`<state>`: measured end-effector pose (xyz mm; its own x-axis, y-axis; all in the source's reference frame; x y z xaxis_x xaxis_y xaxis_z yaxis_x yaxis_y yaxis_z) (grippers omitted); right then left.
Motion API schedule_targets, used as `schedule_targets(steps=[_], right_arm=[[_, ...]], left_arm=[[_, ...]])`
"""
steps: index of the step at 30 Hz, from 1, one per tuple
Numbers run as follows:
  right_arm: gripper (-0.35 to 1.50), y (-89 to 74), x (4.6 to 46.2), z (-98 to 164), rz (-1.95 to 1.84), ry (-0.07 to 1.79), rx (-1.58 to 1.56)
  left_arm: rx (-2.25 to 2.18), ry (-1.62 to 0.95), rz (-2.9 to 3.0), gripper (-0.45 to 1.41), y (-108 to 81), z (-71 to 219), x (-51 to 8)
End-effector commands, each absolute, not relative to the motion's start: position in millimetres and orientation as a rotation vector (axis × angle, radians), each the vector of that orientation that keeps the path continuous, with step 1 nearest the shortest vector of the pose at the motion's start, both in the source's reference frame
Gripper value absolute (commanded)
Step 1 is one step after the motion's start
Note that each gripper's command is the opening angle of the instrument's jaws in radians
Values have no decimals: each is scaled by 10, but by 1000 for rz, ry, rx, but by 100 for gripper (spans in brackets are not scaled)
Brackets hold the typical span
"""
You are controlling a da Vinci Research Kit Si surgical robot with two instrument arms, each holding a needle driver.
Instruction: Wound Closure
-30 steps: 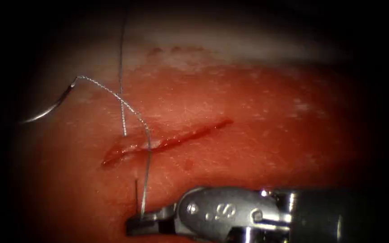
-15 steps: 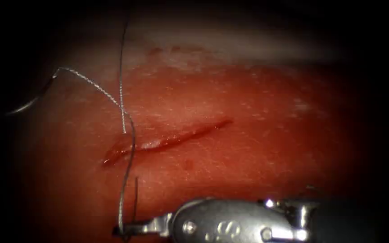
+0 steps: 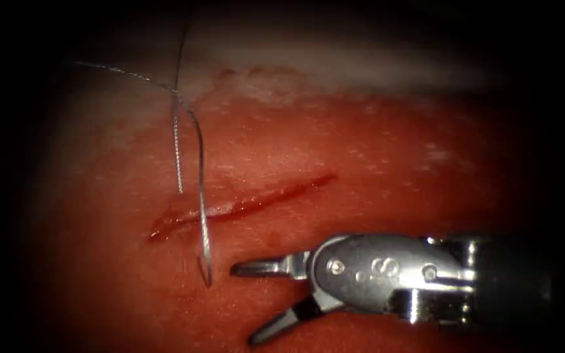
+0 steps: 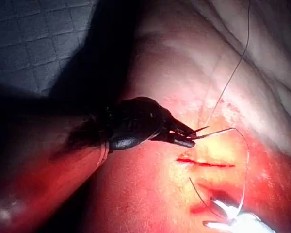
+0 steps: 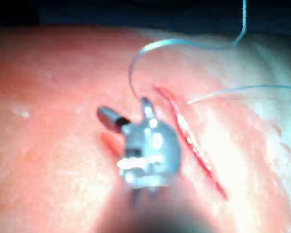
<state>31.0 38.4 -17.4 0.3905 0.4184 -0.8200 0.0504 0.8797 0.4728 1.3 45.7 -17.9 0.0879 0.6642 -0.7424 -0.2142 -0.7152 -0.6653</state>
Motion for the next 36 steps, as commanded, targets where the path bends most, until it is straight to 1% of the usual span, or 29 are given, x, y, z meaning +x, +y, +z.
schedule_targets(steps=[1, 5, 7, 10, 11, 12, 13, 16, 20, 26, 33, 36], right_arm=[[95, 375, 329, -144, 250, 1148, 442], [88, 370, 346, -119, 260, 1138, 401], [79, 370, 356, -103, 275, 1135, 372], [71, 372, 360, -99, 298, 1151, 357], [51, 372, 361, -98, 307, 1153, 351], [-8, 371, 361, -96, 321, 1147, 338], [-35, 371, 360, -96, 320, 1148, 341], [-35, 373, 348, -104, 301, 1145, 371], [-35, 377, 343, -118, 295, 1152, 400], [-35, 354, 332, -169, 139, 1107, 585], [-35, 326, 332, -251, -33, 1156, 755], [-35, 321, 337, -267, -52, 1169, 759]], left_arm=[[-1707, -445, 1699, -35, 450, -172, 3], [-1709, -444, 1700, -35, 448, -172, -5], [-1712, -447, 1700, -35, 447, -172, -8], [-1713, -445, 1702, -35, 445, -170, -11], [-1715, -446, 1703, -35, 445, -170, -12], [-1718, -448, 1704, -35, 444, -168, -15], [-1718, -446, 1705, -35, 444, -167, -16], [-1723, -451, 1707, -35, 442, -166, -20], [-1740, -474, 1711, -35, 440, -167, -22], [-1769, -506, 1707, -35, 439, -168, -22], [-1771, -507, 1707, -35, 438, -169, -23], [-1771, -508, 1707, -35, 438, -169, -23]])
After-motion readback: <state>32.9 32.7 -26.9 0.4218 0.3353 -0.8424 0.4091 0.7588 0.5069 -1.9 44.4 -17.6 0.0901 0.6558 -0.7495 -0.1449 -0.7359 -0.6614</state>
